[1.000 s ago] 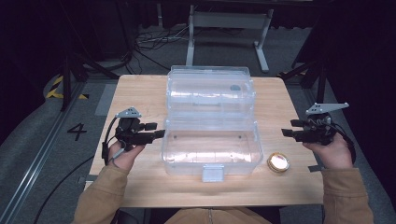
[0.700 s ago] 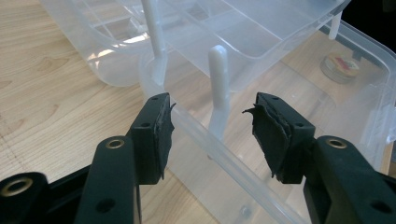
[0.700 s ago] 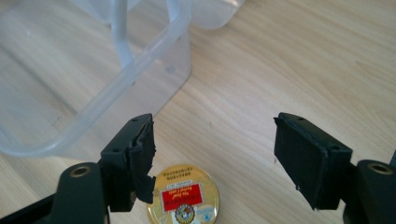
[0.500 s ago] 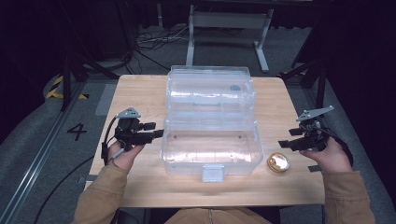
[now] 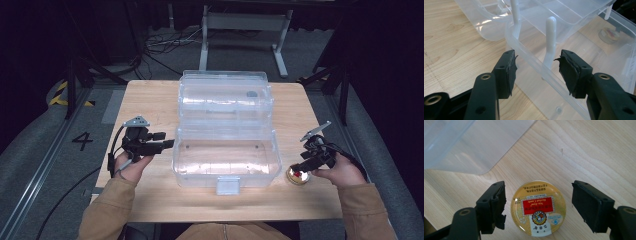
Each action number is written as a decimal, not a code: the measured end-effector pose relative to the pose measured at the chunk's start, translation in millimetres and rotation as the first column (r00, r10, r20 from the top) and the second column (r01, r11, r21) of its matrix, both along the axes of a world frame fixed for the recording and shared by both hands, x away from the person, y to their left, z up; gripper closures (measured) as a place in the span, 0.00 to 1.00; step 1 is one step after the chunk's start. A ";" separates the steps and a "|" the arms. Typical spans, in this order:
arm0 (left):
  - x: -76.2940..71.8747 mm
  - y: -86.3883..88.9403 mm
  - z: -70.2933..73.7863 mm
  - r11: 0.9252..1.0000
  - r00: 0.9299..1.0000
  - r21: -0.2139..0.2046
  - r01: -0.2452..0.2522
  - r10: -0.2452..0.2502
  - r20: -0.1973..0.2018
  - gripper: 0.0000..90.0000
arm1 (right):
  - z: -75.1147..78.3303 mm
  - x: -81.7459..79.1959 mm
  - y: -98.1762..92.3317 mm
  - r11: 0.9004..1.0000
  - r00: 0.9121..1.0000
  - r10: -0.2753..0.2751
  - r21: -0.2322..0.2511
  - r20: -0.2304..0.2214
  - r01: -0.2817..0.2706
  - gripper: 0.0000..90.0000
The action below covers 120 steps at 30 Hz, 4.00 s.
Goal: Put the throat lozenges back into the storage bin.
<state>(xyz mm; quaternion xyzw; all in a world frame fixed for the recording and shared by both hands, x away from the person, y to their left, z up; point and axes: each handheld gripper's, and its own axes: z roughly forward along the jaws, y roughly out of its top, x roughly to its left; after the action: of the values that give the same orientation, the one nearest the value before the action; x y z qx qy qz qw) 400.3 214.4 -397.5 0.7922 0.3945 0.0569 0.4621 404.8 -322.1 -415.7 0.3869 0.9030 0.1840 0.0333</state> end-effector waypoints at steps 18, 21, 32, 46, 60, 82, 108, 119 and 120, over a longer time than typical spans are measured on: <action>1.7 1.0 -1.6 1.000 1.000 0.005 0.004 -0.004 -0.012 0.53 | -23.6 3.7 5.9 0.994 0.995 -0.008 -0.112 -0.101 -0.004 0.18; 2.1 1.5 -1.6 1.000 1.000 0.006 0.006 -0.006 -0.010 0.53 | -26.8 4.5 6.5 0.991 0.994 -0.014 -0.134 -0.110 -0.001 0.17; 2.4 0.9 -2.4 1.000 1.000 0.007 0.002 -0.002 -0.012 0.53 | -38.8 6.3 9.3 0.985 0.989 -0.014 -0.172 -0.145 -0.011 0.16; 3.1 1.5 -3.4 1.000 1.000 0.008 0.005 -0.005 -0.014 0.53 | -48.1 6.9 13.7 0.976 0.986 0.004 -0.216 -0.170 -0.041 0.20; 3.3 3.0 -4.0 1.000 1.000 0.005 -0.007 0.007 -0.022 0.53 | -46.1 8.1 13.9 0.975 0.986 -0.006 -0.221 -0.164 -0.031 0.22; 0.7 10.4 -4.7 0.999 0.999 0.005 -0.032 0.032 -0.023 0.53 | 10.3 1.8 11.0 0.995 1.000 -0.027 -0.092 -0.008 0.026 0.22; -15.8 26.3 -8.6 0.996 0.996 0.011 -0.083 0.084 -0.032 0.54 | 68.8 -7.4 39.0 0.999 0.993 0.022 0.046 0.113 -0.028 0.22; -16.1 26.2 -9.6 0.996 0.995 0.019 -0.087 0.087 -0.037 0.54 | 72.5 -9.2 58.5 0.991 0.988 0.072 0.101 0.133 -0.086 0.22; -16.1 26.2 -9.6 0.996 0.995 0.019 -0.087 0.087 -0.037 0.54 | 72.5 -9.2 58.5 0.991 0.988 0.072 0.101 0.133 -0.086 0.22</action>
<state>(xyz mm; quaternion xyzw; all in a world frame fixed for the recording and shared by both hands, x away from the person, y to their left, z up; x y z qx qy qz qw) 384.2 240.6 -407.2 0.7791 0.4369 0.0653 0.4448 395.6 -263.6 -343.2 0.3393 0.9025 0.2576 0.0638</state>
